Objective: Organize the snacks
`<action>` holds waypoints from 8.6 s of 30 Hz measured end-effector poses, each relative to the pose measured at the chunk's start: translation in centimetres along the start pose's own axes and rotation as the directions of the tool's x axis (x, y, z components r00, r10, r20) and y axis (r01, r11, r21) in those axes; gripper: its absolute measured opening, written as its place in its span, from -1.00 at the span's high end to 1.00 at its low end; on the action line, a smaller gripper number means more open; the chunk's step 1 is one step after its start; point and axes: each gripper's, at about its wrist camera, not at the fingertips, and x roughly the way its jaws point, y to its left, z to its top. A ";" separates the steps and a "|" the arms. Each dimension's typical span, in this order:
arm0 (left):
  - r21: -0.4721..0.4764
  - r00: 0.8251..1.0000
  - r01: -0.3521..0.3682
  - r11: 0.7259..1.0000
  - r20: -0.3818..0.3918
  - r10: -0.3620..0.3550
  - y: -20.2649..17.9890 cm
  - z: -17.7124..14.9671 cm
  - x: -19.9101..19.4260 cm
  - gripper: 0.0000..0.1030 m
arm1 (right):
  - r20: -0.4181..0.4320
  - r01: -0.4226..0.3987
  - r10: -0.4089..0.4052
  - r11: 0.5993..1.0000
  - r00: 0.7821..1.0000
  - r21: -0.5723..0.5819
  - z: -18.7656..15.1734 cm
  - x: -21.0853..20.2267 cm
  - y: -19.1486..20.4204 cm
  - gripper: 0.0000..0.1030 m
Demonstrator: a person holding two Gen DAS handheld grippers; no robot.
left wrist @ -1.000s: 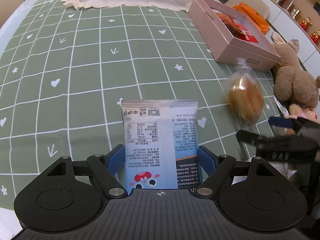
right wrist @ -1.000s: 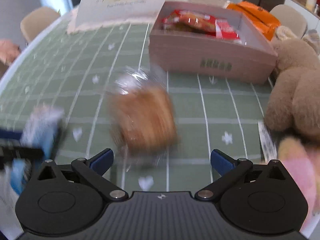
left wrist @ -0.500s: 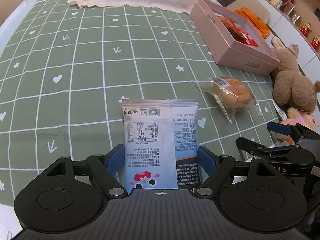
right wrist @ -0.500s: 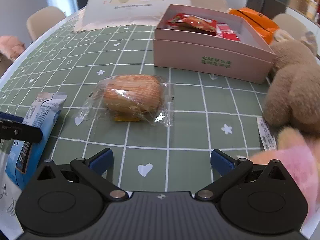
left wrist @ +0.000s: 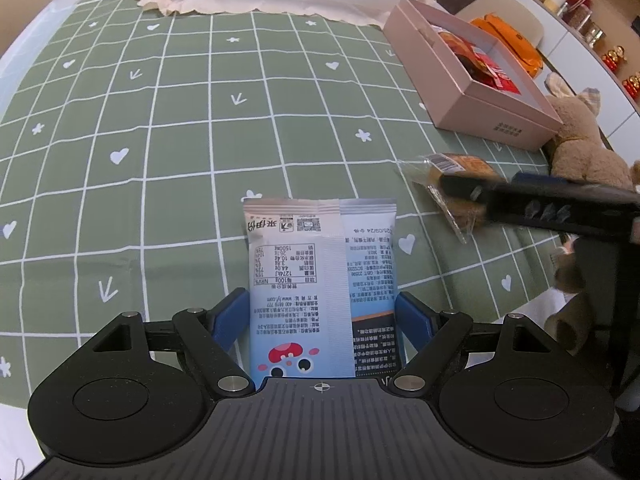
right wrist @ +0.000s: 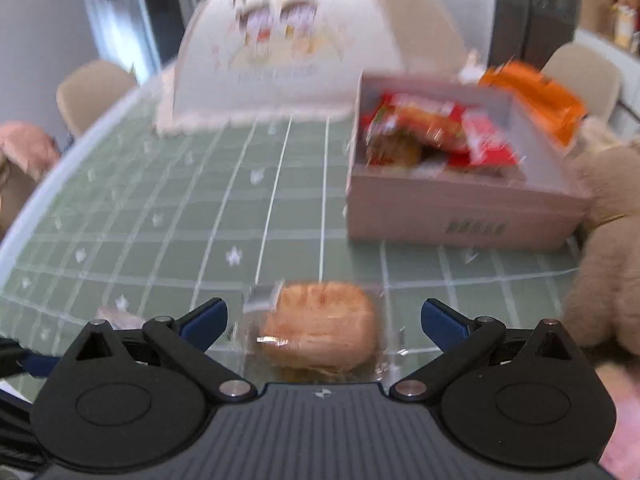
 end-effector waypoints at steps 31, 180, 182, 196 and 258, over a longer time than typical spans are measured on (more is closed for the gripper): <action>0.111 0.997 -0.004 0.994 0.078 -0.004 -1.5 0.5 -2.2 0.71 | -0.041 0.042 -0.039 0.996 0.998 0.072 1.5 -4.3 -2.5 -0.05; 0.094 0.961 0.188 0.978 0.188 -0.203 -2.0 8.2 -1.8 -0.55 | 0.245 0.067 -0.118 0.976 0.962 0.207 16.8 -13.9 -14.0 -0.98; 0.102 0.963 0.161 0.982 0.202 -0.179 -1.9 7.6 -0.8 -0.55 | 0.210 0.073 -0.118 0.974 0.971 0.213 13.5 -12.7 -13.7 -0.98; 0.236 0.948 -0.082 0.968 0.318 0.003 -2.3 3.7 5.8 -0.58 | 0.043 0.153 -0.166 0.964 0.985 0.216 -2.2 -1.9 -6.3 -0.98; 0.296 0.910 -0.149 0.944 0.414 0.013 -4.3 4.5 8.3 -0.82 | 0.195 0.291 -0.357 0.909 0.914 0.299 -4.4 -0.7 -6.5 -1.00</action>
